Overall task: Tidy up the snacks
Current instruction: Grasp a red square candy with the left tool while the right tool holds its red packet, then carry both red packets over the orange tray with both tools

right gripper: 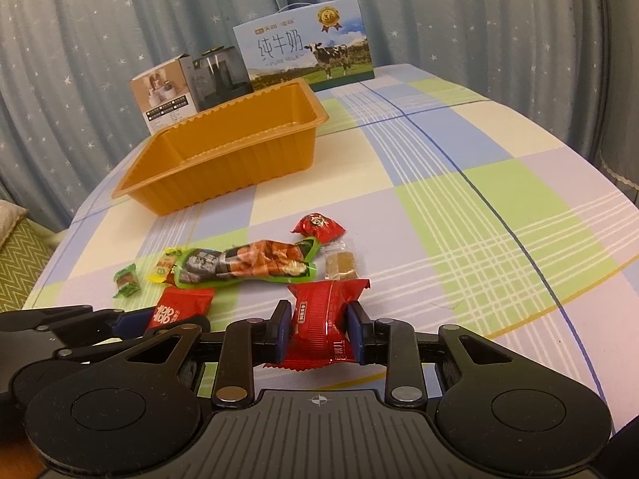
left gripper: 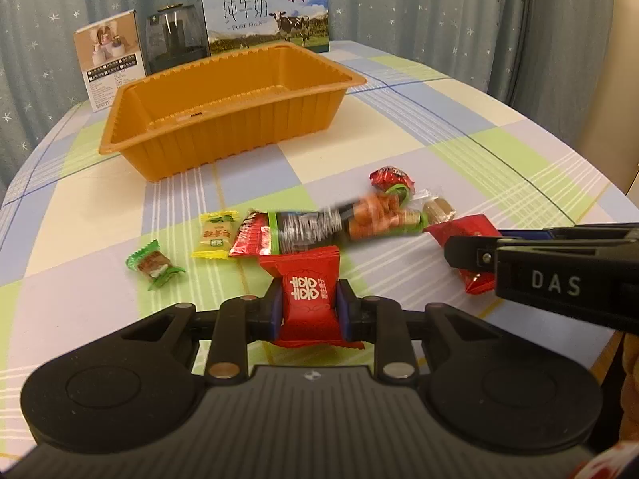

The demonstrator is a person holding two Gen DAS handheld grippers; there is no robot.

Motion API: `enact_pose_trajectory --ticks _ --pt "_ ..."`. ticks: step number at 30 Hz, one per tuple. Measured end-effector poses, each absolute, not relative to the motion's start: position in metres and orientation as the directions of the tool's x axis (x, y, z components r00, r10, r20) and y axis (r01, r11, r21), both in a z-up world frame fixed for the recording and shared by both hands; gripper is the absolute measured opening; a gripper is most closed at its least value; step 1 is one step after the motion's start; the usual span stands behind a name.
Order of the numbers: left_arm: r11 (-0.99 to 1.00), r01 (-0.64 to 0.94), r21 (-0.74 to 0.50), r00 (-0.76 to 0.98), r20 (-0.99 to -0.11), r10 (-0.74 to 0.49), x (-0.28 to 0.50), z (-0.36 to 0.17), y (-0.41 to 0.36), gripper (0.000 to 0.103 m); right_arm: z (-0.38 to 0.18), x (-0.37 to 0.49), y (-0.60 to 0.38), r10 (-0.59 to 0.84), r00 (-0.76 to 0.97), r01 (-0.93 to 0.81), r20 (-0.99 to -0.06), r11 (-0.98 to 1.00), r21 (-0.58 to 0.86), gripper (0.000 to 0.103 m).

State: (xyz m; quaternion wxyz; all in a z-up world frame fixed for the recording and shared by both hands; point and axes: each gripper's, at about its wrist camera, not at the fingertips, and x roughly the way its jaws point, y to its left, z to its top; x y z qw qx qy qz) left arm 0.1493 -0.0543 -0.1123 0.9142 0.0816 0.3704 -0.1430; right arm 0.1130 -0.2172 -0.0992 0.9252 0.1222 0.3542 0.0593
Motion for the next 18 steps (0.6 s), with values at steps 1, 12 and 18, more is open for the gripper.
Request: enact_pose_trajectory --ticks 1,12,18 --pt "0.946 0.32 0.043 0.688 -0.698 -0.201 0.148 -0.111 -0.053 0.024 -0.098 0.112 -0.217 0.197 0.744 -0.024 -0.639 0.963 0.269 0.03" --pt "0.956 0.29 0.033 0.724 -0.661 -0.197 0.134 -0.094 -0.046 0.024 -0.089 0.106 -0.212 0.208 0.761 -0.052 -0.614 0.964 0.262 0.03" --pt "0.965 0.263 0.01 0.742 -0.641 -0.195 0.137 -0.083 -0.038 0.024 -0.078 0.105 -0.206 0.205 0.783 -0.081 -0.587 0.97 0.231 0.03"
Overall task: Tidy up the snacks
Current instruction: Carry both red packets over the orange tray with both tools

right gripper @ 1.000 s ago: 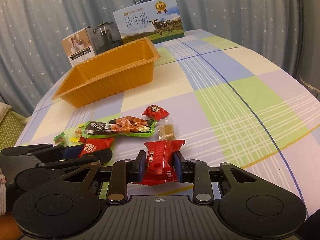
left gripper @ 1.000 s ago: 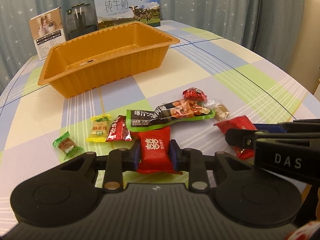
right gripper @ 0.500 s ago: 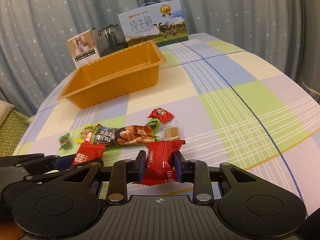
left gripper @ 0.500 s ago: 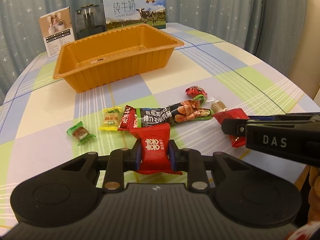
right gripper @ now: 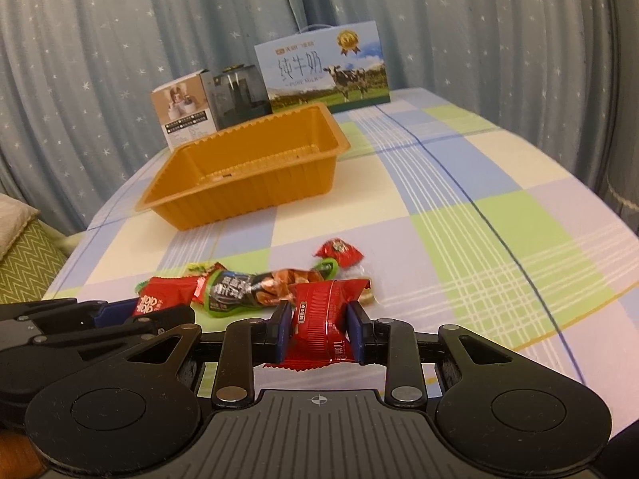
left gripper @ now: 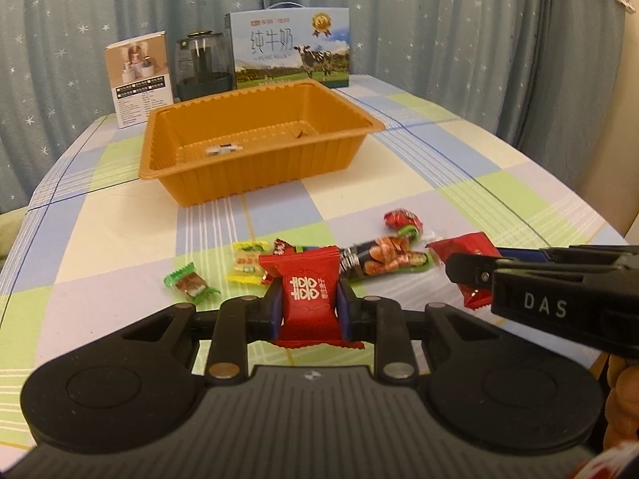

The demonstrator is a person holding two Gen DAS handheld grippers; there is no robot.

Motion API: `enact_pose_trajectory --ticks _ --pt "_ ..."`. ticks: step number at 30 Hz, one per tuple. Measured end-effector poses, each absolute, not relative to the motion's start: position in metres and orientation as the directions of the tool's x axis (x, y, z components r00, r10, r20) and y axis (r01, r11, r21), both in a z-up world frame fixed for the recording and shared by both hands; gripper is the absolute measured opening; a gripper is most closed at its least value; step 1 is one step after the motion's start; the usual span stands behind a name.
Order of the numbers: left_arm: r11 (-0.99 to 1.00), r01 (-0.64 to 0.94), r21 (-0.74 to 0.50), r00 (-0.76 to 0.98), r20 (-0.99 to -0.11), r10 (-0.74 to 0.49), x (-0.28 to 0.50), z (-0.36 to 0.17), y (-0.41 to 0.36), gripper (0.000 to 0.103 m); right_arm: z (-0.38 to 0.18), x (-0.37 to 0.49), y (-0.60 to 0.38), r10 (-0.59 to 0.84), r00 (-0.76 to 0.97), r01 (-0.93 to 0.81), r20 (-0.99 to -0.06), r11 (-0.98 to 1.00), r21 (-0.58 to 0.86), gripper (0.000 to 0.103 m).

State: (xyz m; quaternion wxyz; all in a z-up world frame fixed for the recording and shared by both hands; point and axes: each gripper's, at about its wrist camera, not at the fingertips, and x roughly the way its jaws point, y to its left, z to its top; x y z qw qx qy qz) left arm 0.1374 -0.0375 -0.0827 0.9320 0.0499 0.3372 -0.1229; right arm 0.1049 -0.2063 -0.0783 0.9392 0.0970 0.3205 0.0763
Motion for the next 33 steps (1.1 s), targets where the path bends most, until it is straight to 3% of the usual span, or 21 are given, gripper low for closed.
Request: enact_pose_trajectory --ticks 20,33 --pt "0.971 0.235 -0.04 0.81 -0.544 -0.218 0.211 -0.033 -0.012 0.024 -0.029 0.188 -0.201 0.236 0.861 -0.169 -0.45 0.968 0.185 0.03" --pt "0.979 0.184 -0.084 0.839 -0.505 -0.201 0.292 -0.026 0.014 0.024 -0.019 0.278 -0.174 0.29 0.854 -0.209 -0.432 0.951 0.226 0.03"
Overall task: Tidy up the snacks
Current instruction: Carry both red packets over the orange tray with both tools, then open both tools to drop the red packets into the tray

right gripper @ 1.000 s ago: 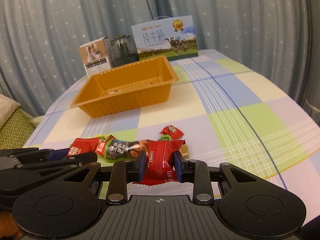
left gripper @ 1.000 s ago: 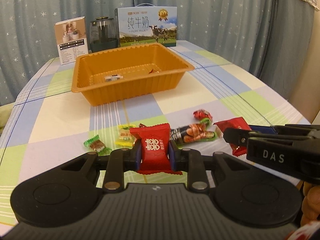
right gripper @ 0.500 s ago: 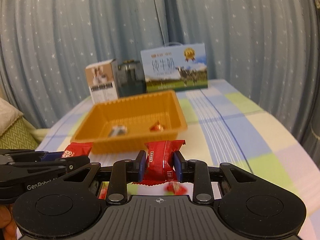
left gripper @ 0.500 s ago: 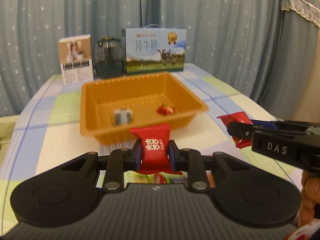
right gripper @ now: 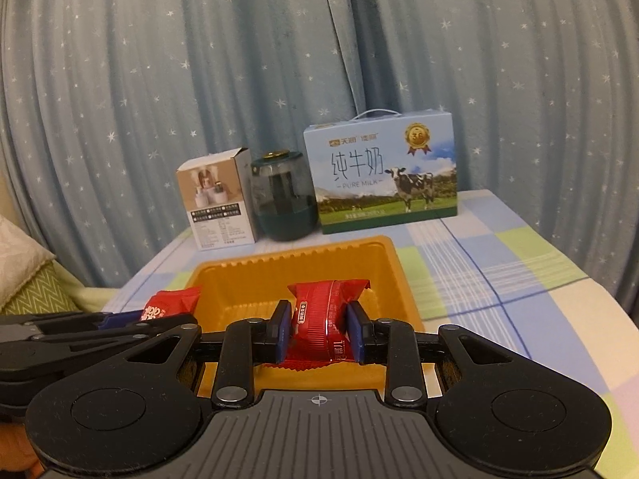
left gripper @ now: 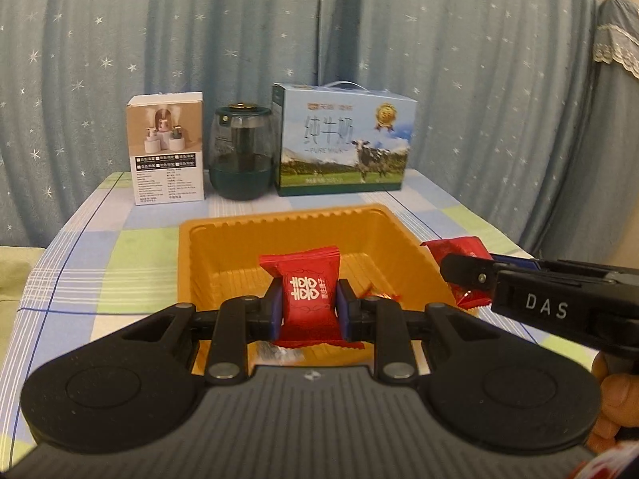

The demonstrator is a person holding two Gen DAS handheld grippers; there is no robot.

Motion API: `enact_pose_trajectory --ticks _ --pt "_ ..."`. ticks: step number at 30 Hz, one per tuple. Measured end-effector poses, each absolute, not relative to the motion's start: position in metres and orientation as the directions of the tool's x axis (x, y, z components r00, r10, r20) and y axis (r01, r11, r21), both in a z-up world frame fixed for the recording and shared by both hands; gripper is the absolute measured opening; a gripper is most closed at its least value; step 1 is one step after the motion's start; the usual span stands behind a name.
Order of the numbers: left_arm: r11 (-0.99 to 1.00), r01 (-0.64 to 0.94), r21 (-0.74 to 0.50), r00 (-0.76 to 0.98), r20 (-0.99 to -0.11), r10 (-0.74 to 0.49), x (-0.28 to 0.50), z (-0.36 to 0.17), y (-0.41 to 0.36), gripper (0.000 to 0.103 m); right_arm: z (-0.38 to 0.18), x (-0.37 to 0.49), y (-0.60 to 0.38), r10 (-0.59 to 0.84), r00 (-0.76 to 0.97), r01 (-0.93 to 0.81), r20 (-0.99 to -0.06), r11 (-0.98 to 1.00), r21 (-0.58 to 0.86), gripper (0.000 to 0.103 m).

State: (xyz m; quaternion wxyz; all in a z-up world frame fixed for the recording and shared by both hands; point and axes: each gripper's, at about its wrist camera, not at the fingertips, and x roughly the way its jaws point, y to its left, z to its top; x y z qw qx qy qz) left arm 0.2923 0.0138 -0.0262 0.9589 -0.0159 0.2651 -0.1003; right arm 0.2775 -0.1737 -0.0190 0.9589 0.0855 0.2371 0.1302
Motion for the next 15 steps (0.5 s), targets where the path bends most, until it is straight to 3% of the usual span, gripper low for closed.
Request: enact_pose_trajectory --ticks 13,14,15 --pt "0.984 0.13 -0.126 0.828 -0.532 -0.177 0.336 -0.049 0.034 0.024 -0.049 0.335 -0.177 0.293 0.819 -0.16 -0.494 0.942 0.294 0.03" --pt "0.981 0.133 -0.141 0.829 -0.526 -0.188 0.338 -0.049 0.036 0.027 -0.05 0.335 -0.177 0.294 0.817 -0.158 -0.497 0.942 0.297 0.03" --pt "0.979 0.134 -0.156 0.83 -0.522 -0.196 0.339 -0.05 0.037 0.042 -0.051 0.335 -0.177 0.297 0.814 -0.158 -0.499 0.94 0.301 0.03"
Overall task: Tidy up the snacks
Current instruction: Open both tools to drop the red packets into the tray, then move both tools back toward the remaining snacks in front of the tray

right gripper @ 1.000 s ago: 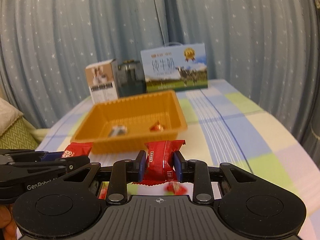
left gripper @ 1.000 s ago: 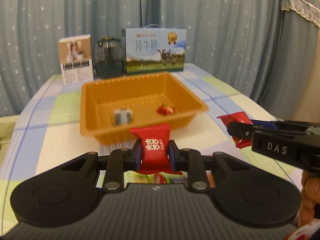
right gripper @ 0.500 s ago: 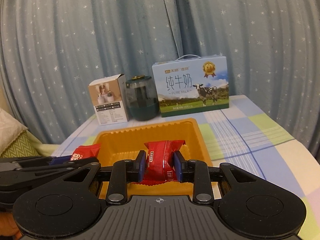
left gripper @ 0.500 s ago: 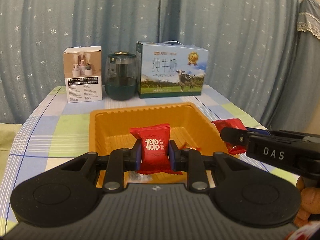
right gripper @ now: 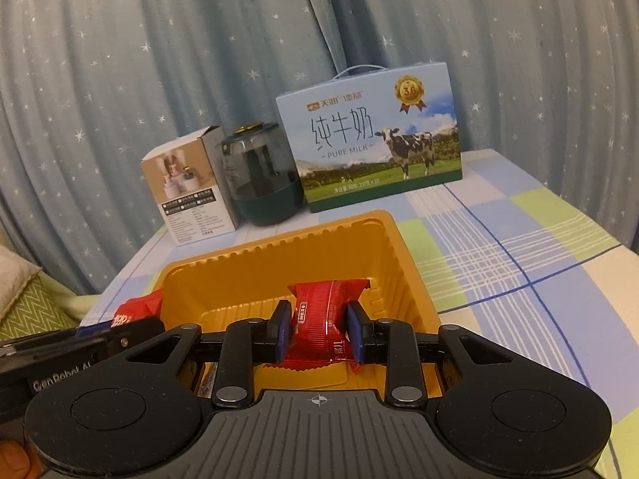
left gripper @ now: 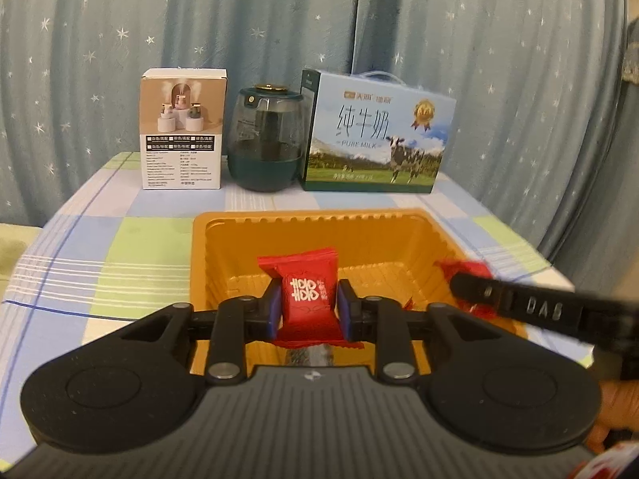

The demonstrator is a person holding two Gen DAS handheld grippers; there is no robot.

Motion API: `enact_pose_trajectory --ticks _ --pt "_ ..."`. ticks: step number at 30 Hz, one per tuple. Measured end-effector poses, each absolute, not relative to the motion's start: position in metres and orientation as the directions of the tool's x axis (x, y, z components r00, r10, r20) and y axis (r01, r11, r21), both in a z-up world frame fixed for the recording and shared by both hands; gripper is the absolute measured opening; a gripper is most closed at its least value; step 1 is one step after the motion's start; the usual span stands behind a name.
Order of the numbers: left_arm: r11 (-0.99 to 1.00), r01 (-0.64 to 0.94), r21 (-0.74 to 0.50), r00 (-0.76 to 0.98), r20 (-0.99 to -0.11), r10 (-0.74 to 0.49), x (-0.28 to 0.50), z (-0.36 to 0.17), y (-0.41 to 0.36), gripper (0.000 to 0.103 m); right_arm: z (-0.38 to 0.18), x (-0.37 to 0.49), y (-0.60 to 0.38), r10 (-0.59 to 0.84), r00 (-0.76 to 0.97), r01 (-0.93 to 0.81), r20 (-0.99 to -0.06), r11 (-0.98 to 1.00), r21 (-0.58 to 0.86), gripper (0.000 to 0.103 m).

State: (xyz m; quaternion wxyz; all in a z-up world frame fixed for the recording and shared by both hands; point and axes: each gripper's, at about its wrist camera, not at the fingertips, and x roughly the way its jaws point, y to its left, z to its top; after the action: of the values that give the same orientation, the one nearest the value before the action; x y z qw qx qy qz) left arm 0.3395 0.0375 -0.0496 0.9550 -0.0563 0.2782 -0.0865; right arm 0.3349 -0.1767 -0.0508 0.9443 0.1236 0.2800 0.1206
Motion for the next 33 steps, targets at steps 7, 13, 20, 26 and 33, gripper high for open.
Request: enact_pose_trajectory --ticks 7,13,20,26,33 --pt "0.985 0.083 -0.154 0.824 -0.545 -0.155 0.341 -0.051 0.05 0.048 -0.05 0.333 -0.176 0.309 0.812 -0.168 -0.496 0.936 0.308 0.03" --pt "0.989 0.067 -0.134 0.819 -0.558 -0.131 0.339 -0.051 0.055 0.048 -0.048 0.332 -0.173 0.325 0.812 -0.179 -0.485 0.929 0.323 0.03" --pt "0.989 0.052 -0.136 0.817 -0.564 -0.121 0.336 -0.054 0.061 0.048 -0.049 0.335 -0.169 0.386 0.803 -0.225 -0.454 0.902 0.37 0.031" --pt "0.99 0.045 -0.132 0.814 -0.57 -0.113 0.333 -0.056 0.067 0.049 -0.046 0.334 -0.183 0.392 0.825 -0.189 -0.408 0.871 0.454 0.076" --pt "0.989 0.046 -0.138 0.818 -0.564 -0.116 0.328 -0.054 0.069 0.049 -0.043 0.329 -0.19 0.34 0.847 -0.153 -0.408 0.892 0.425 0.076"
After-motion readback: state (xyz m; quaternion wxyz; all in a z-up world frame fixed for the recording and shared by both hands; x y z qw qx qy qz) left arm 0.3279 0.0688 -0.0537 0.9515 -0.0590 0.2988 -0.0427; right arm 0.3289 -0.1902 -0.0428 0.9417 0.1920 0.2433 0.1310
